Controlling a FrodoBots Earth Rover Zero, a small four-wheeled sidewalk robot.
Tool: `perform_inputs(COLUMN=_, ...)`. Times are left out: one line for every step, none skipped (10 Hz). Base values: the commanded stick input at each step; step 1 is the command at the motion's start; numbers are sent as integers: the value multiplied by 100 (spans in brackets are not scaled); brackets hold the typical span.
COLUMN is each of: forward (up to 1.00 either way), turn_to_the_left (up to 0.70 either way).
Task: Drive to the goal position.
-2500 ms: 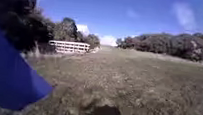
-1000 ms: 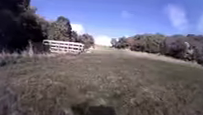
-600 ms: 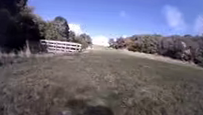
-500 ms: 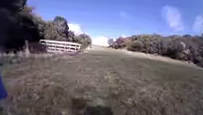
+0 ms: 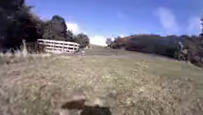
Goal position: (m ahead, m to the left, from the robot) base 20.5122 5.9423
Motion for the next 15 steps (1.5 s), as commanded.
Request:
perform_inputs(forward=0, turn_to_the_left=0)
perform_inputs(forward=0, turn_to_the_left=0)
perform_inputs(forward=0, turn_to_the_left=0)
perform_inputs(forward=0, turn_to_the_left=0)
perform_inputs(forward=70, turn_to_the_left=0)
perform_inputs(forward=70, turn_to_the_left=0)
perform_inputs(forward=70, turn_to_the_left=0)
perform_inputs(forward=70, turn_to_the_left=-7)
perform_inputs(forward=70, turn_to_the_left=-15)
perform_inputs(forward=70, turn_to_the_left=-35)
perform_inputs(forward=70, turn_to_the_left=-35)
perform_inputs(forward=70, turn_to_the_left=-35)
perform_inputs(forward=70, turn_to_the_left=-35)
perform_inputs(forward=70, turn_to_the_left=-35)
perform_inputs(forward=40, turn_to_the_left=-50)
